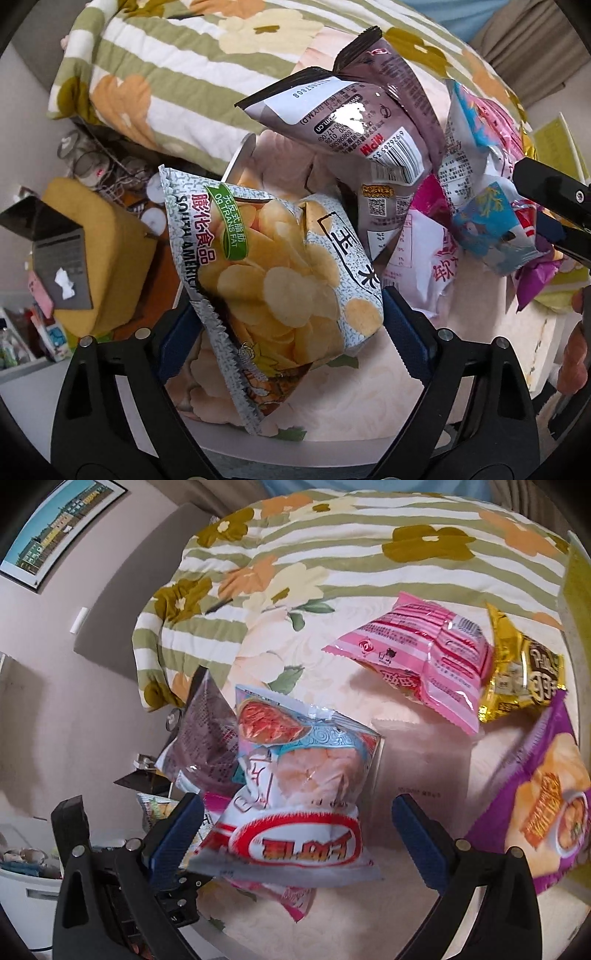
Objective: Organize snacks
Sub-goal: 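Grasp the potato-chip packet with the left tool while the right tool grasps the white-red packet, then carry both packets over the yellow-green box and open both tools inside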
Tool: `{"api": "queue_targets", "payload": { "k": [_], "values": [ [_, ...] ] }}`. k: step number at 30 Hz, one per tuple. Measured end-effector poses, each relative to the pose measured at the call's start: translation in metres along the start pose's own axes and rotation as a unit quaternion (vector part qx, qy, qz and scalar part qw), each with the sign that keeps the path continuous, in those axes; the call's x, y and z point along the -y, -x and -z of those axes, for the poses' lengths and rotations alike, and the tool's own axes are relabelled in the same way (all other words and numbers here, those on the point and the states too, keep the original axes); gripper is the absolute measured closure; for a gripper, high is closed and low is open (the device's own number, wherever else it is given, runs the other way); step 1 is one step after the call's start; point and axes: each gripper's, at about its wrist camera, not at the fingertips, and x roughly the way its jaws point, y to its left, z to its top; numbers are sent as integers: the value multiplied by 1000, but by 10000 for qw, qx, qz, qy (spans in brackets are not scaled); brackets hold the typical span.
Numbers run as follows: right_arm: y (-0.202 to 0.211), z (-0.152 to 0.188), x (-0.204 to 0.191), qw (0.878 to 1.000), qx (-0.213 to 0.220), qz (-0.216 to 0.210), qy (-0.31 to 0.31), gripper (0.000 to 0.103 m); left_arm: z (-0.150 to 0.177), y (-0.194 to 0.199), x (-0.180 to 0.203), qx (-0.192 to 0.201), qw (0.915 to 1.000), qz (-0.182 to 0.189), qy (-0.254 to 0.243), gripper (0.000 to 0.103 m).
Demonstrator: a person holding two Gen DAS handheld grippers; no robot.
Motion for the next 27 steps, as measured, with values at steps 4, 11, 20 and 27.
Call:
{"api": "queue_targets", "payload": {
  "k": [4, 11, 20, 27],
  "values": [
    [-6, -5, 0, 10000, -56, -35, 62, 1, -1, 0, 1, 57, 9999, -79, -46, 19],
    [-17, -9, 4, 9999, -100, -91, 26, 1, 0, 5, 2, 122, 9998, -104, -124, 32],
    [-26, -8, 1, 9998, -162, -124, 76, 23, 8, 13, 1, 117, 9994, -167, -262, 33],
    [-11, 3, 0, 9998, 90, -176, -45, 43, 13, 35, -4, 295, 9989, -101, -364, 33]
  ]
}}
